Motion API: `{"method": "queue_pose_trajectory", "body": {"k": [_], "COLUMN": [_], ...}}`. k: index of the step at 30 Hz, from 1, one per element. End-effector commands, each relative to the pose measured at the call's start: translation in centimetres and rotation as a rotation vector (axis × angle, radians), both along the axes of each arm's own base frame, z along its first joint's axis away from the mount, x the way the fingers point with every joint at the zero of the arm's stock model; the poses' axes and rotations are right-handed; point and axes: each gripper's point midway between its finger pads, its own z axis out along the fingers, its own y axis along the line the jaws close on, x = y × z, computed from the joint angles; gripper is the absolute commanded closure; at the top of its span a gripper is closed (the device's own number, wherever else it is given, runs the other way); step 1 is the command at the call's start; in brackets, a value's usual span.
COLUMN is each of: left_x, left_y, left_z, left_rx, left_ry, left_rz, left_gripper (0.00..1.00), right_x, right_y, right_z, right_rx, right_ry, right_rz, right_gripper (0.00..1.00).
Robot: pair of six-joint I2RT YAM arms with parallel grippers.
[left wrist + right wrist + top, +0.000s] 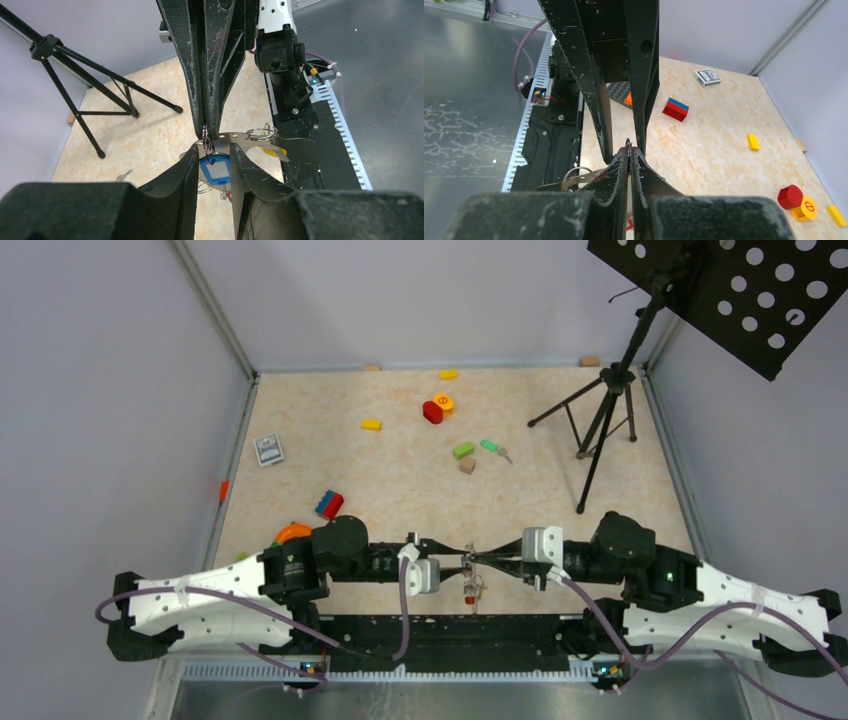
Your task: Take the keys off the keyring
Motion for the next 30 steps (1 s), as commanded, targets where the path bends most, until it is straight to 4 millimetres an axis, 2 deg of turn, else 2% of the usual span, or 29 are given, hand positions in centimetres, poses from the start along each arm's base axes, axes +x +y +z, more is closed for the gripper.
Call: {"method": "queue_pose_trajectory", "body": {"k": [1, 6, 11, 22, 30], "left_x": [0.3, 0.9, 0.8, 0.8, 0.9], "left_y": [-0.3, 0.0, 0.1, -0.1, -0.6], "left_z": [0.0, -0.7, -0.8, -1.6, -0.9], "left_rx": [-0.01, 0.024, 0.025, 0.023, -0.024], "left_ry": [0.012, 0.008, 0.012, 0.031, 0.034], "left_rz": [0.019, 0.052, 0.053, 0.056, 0.057], "left_gripper": [0.69, 0.73, 0.83, 0.83, 0.83], "right_x": [0.0, -0.1, -0.2, -0.6, -1.0], "right_y": [-0.4, -0.5, -0.6, -0.3, 0.4], "right_z": [3.1, 3.1, 3.1, 3.7, 4.0], "right_rx": [0.114, 0.12, 0.126, 0.175, 0.253], "right_ry": [-0.032, -0.029, -0.028, -0.027, -0.02], "right_rz": [-0.003, -0.002, 0.003, 0.026, 0.058], "right_gripper": [1.0, 1.0, 1.0, 1.0, 1.0]}}
